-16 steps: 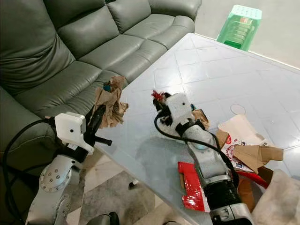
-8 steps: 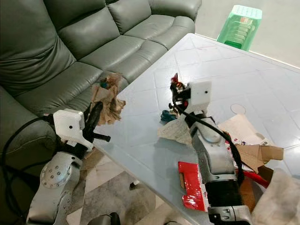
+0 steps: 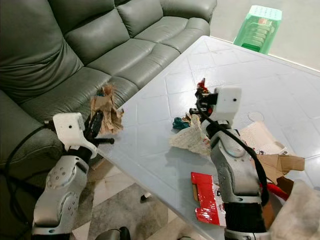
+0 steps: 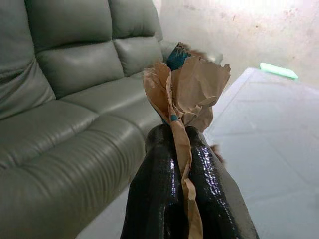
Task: Picking trash to rubbish bin
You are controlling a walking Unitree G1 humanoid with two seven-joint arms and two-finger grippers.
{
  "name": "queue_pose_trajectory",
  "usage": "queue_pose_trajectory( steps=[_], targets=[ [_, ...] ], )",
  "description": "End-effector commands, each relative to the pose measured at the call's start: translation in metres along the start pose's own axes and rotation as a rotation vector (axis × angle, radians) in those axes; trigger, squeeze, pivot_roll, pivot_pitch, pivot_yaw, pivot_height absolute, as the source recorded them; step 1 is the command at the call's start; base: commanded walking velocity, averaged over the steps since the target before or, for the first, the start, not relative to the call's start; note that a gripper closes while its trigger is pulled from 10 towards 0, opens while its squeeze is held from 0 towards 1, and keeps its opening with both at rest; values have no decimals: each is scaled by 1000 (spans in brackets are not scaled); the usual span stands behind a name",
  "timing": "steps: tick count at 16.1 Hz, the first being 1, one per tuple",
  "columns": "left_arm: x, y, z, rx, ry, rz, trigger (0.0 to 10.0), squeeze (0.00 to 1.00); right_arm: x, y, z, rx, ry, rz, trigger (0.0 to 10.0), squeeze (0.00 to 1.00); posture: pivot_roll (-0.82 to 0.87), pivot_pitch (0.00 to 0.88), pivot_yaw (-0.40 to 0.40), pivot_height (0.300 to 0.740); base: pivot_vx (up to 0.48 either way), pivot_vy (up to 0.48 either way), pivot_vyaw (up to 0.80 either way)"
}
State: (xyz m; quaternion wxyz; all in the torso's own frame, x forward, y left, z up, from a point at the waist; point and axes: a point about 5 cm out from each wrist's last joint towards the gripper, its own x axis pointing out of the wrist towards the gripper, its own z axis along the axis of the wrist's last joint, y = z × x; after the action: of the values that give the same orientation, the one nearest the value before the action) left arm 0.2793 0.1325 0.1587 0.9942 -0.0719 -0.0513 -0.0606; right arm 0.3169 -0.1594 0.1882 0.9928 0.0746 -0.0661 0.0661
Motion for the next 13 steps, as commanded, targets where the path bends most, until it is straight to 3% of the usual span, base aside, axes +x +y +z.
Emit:
queue_pose_trajectory(
  steps=[1,2,3,4,7,13],
  targets=[
    [3,2,2,5,10,4,0,0,-1,-2,10,9,-34,-20,0,0,-23,95,11,740,0,0,0],
    [5,3,7,30,-9,3,0,0,0,-2,10,9,-36,-22,0,0,-22,94,11,740,0,0,0],
    [8,4,12,57,-19,10,2471,0,2,-1,11,9,-42,-19,0,0,-17,89,12,740,0,0,0],
    [13,3,17,43,-9,-6,10000,0,4,1,14,-3,-51,-17,9608,0,-13,84,11,740,0,0,0],
    [20,4,30,-13,-59,-17,10000,0,9,3,15,-5,-46,-22,10000,0,-16,75,11,740,0,0,0],
    [25,6,29,-63,-44,-27,10000,0,12,5,16,-4,-55,-25,10000,0,-31,66,20,740,0,0,-742]
  ],
)
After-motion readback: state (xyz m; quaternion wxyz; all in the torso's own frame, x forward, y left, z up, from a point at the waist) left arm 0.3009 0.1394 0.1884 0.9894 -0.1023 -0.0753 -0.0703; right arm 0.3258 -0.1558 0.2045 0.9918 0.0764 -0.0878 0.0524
